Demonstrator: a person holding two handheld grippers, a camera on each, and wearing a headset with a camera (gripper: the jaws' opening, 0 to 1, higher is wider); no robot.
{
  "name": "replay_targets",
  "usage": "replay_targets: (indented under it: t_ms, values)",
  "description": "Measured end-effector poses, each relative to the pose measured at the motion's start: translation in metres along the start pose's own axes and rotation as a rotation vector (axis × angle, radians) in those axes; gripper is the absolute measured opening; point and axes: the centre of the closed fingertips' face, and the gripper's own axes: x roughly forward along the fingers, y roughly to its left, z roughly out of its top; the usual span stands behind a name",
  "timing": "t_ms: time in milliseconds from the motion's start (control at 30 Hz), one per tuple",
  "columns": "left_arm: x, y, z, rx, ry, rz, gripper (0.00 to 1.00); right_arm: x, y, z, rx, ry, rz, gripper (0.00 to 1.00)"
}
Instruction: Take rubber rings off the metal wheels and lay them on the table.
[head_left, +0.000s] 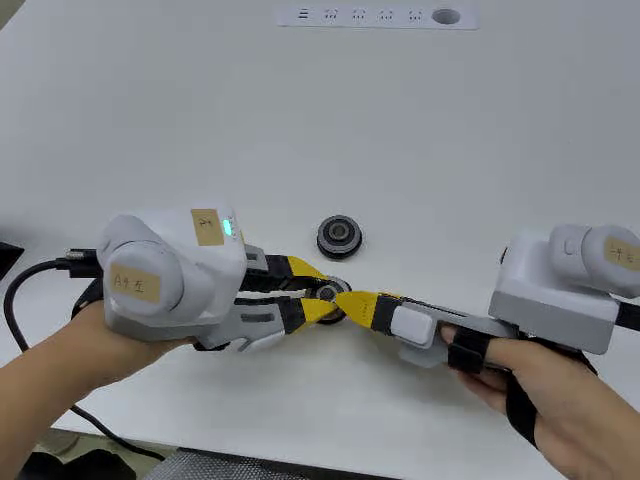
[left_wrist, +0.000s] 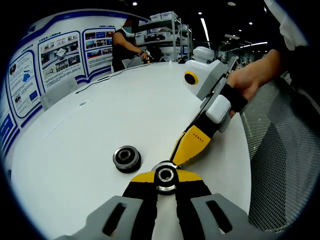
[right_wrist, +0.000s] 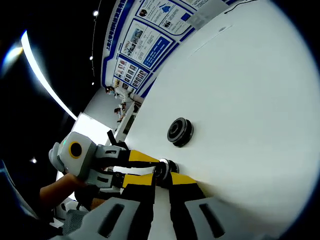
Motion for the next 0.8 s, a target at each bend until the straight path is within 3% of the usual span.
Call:
replay_targets:
  t_ms: [233, 800]
  values:
    - [0.0002, 0.0004, -0.0002, -0.002, 0.000, 0.006, 0.12, 0.0013, -0.0077, -0.0002, -0.015, 0.000, -0.052, 0.05]
    - [0.0001, 0.0003, -0.0004, -0.009, 0.004, 0.023, 0.12, 0.0001, -0.0068, 0.0018, -0.003, 0.018, -0.110, 0.02]
